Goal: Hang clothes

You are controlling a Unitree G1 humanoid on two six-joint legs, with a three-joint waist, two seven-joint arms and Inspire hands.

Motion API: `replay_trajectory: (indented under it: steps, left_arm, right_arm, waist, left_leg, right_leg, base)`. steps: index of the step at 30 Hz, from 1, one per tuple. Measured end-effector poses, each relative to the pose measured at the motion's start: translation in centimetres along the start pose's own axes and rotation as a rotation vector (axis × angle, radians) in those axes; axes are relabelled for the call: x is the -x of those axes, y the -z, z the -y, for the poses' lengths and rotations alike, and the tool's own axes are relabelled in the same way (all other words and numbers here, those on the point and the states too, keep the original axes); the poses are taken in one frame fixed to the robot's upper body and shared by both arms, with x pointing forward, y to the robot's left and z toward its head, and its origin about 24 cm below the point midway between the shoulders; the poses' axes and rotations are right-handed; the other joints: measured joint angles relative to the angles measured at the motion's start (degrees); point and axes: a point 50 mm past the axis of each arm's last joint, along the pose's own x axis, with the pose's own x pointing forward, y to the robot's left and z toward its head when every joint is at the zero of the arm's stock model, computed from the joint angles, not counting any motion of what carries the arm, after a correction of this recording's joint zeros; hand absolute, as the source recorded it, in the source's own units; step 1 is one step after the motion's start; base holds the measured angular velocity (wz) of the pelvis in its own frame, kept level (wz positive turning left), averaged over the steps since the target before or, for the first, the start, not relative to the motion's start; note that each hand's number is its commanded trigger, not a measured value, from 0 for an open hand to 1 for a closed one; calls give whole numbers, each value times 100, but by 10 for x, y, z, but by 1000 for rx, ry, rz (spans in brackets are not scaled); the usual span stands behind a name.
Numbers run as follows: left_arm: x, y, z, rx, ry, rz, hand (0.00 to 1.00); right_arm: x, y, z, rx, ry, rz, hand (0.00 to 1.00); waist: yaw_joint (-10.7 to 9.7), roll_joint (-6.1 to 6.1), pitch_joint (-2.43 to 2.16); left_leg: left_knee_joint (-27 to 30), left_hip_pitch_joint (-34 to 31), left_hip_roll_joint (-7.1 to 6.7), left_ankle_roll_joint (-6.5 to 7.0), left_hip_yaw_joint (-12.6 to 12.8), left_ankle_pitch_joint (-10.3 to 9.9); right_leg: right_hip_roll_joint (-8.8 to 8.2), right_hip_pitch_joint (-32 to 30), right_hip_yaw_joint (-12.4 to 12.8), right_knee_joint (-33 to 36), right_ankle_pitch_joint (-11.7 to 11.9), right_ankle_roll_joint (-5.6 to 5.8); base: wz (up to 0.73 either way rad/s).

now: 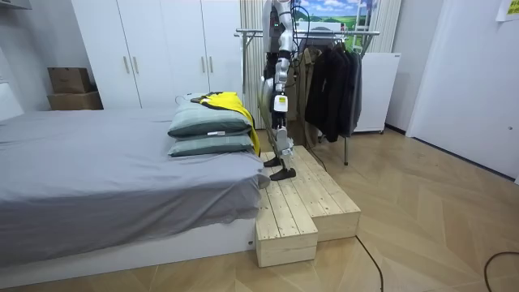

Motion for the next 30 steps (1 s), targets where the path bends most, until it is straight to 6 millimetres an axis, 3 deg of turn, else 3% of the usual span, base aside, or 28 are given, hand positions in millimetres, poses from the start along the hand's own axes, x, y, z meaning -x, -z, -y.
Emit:
replay_trajectory:
  steps: [17, 23, 30]
  left_arm:
    - [1, -10, 0, -21, -11, 94, 0]
    - [1, -11, -1, -17, -30, 98, 0]
    - [0, -7, -2, 40, -10, 81, 0]
  right_arm:
    - [0, -17, -6, 125, -15, 79, 0]
    - [-1, -24, -10, 198, -19, 92, 0]
    - [-1, -28, -12, 267, -20, 110, 0]
  waist:
    - [8, -73, 6]
    - [25, -149, 48]
    - [34, -150, 30]
  left_leg:
    - [-15, 34, -7, 0, -35, 0]
    - [-12, 14, -7, 0, -48, 0]
    - [-16, -1, -18, 2, -23, -1]
  right_leg:
    - [-6, 56, -24, 2, 1, 0]
    - [-8, 30, -61, -11, -6, 6]
    - [-14, -2, -12, -7, -10, 8]
  base:
    - [1]
    - [3]
    - [-3]
